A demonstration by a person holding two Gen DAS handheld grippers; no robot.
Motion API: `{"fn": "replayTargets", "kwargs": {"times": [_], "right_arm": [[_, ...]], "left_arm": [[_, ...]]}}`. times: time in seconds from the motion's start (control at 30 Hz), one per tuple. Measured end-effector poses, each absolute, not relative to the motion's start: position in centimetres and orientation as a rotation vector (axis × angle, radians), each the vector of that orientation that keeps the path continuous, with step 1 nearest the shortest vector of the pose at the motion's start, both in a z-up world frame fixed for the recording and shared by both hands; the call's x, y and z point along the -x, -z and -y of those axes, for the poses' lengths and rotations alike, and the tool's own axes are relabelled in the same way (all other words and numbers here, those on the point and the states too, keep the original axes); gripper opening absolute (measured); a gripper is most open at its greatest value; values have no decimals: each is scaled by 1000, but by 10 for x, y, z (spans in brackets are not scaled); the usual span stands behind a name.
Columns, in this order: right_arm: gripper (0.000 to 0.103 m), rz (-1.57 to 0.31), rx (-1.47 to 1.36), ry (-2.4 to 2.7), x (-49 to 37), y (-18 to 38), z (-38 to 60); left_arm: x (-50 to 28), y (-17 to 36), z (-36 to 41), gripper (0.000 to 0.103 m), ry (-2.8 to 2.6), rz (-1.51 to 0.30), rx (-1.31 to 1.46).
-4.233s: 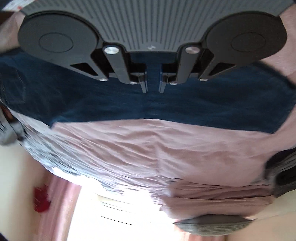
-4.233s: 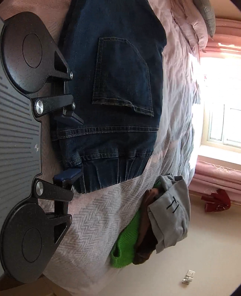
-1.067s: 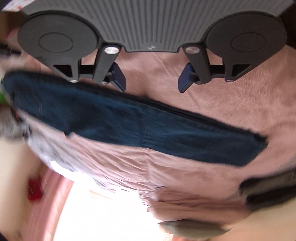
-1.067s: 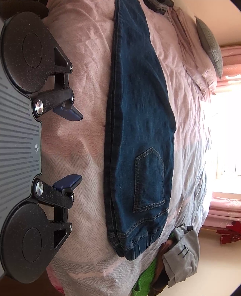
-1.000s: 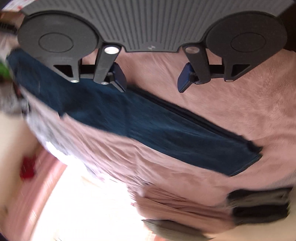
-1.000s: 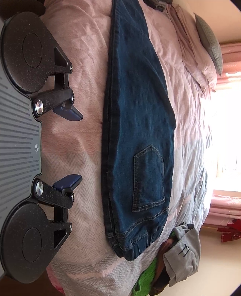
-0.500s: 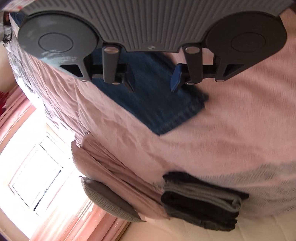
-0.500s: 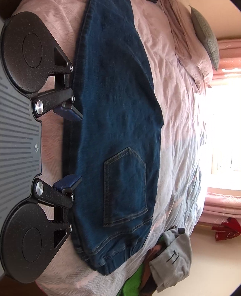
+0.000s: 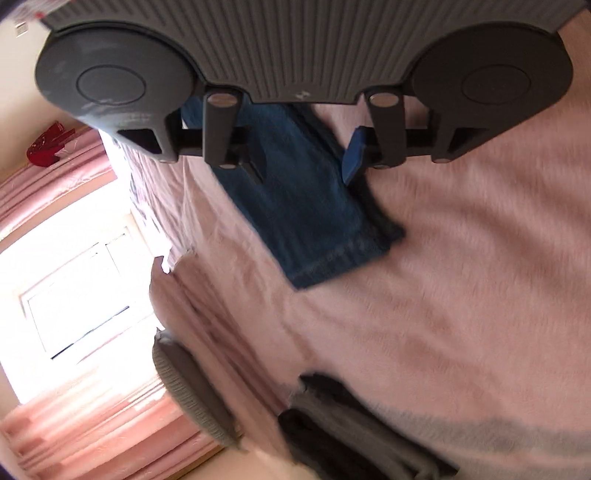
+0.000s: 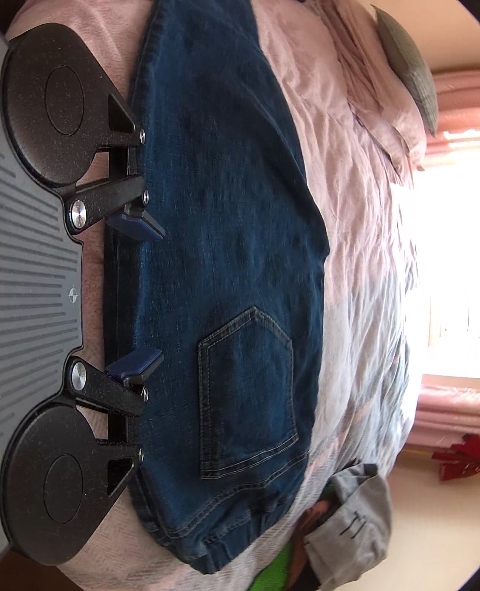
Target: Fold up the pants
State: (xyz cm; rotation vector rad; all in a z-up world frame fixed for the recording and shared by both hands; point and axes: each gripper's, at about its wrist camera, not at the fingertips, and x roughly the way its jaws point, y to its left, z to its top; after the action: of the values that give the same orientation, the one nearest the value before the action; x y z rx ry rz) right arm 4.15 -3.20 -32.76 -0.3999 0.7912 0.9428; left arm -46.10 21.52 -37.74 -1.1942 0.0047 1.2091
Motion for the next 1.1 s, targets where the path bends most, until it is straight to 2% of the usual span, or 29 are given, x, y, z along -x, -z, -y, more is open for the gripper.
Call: {"fn": "replayTargets", "kwargs": {"times": [0.33,0.6,0.73,0.8,0.87,0.9,0.97,1.1], "right_arm": [[61,-771,398,-894,-51,324,49],[61,-773,388,-891,-57,326,53],[61,-777,373,-874,-61,327,56],[61,-781,366,-872,-64,327,58],[61,-780,365,-866,-66,326,60],[61,-779,366,-860,-67,326,61],[61,-776,361,-853,-68,326,64],[61,-782,341,-847,-73,325,69]], "left_arm": [[448,388,-202,39,-1275,-29,1203],[461,408,-213,39,-1240,259,1318],[468,420,-206,31,-1228,377,1339],[469,422,-205,30,-1229,397,1343],[468,413,-200,23,-1217,429,1313],[466,404,-196,22,-1187,447,1246],[457,389,-197,21,-1247,334,1139],[457,409,-204,20,-1314,234,1212]]}}
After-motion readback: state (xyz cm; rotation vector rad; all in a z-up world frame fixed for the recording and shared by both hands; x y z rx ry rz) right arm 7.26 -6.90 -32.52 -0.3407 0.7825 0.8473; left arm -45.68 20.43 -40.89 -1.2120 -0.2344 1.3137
